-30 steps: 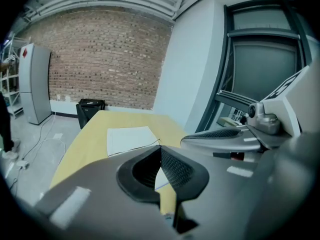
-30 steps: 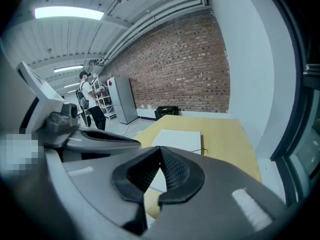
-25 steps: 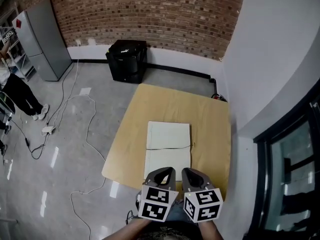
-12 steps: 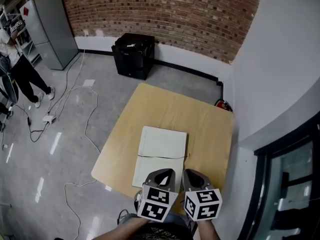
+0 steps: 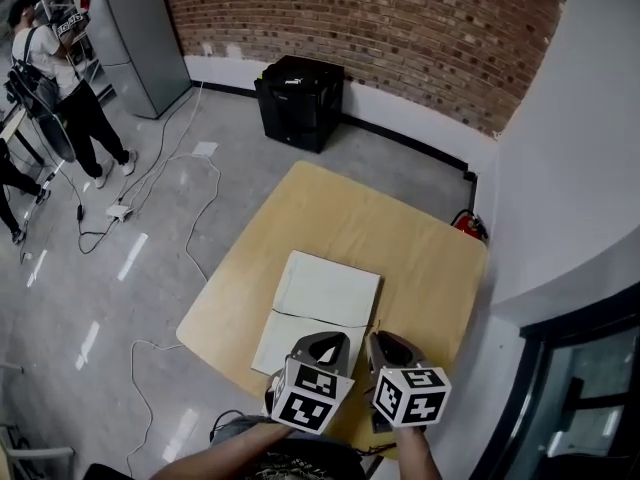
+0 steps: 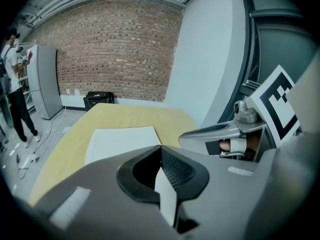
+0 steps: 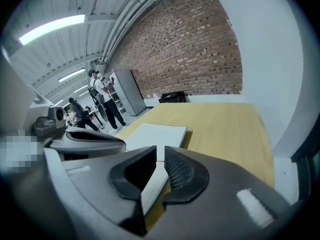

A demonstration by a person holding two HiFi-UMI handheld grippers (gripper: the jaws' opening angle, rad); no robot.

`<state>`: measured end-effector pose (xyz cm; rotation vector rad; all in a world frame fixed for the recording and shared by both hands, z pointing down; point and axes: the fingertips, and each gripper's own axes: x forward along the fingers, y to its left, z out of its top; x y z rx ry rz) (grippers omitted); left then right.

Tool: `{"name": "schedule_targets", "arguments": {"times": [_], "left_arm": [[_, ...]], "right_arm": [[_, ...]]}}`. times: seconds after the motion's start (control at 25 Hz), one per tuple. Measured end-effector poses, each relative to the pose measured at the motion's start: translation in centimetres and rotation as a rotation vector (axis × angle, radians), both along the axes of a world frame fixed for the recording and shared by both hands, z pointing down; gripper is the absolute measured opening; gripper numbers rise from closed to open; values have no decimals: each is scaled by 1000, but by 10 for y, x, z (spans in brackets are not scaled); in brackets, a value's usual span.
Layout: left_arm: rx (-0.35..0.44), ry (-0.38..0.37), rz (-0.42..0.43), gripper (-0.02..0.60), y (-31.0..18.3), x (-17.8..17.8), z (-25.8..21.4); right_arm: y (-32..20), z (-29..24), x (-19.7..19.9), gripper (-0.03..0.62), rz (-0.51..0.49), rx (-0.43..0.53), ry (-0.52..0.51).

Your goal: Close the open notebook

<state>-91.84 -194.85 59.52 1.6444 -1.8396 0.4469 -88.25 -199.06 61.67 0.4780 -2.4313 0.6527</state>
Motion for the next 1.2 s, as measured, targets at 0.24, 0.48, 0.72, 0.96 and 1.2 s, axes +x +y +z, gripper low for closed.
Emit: {"name": "schedule_targets", "arguments": {"times": [0.24,0.48,0.72,0.96,1.2], "left_arm": [[-43,-12,-52,3,-100,-11,61],[-57,-18,-81,3,-184,-30,91],[-75,-11,-110,3,-231,-68,143],[-80,7,-131,3,-267,-91,184],[-81,0,-139,3,-259,-112,206]], "right_arm": [[-106,71,-15,51,-46,-75,12],[-193,115,-41,72,-67,-142,17],[-256,176,-82,93,-58,-259,9],[-294,222,-109,98,-75,-342,44],[-288,261,-121,119,-65,-444,104]]}}
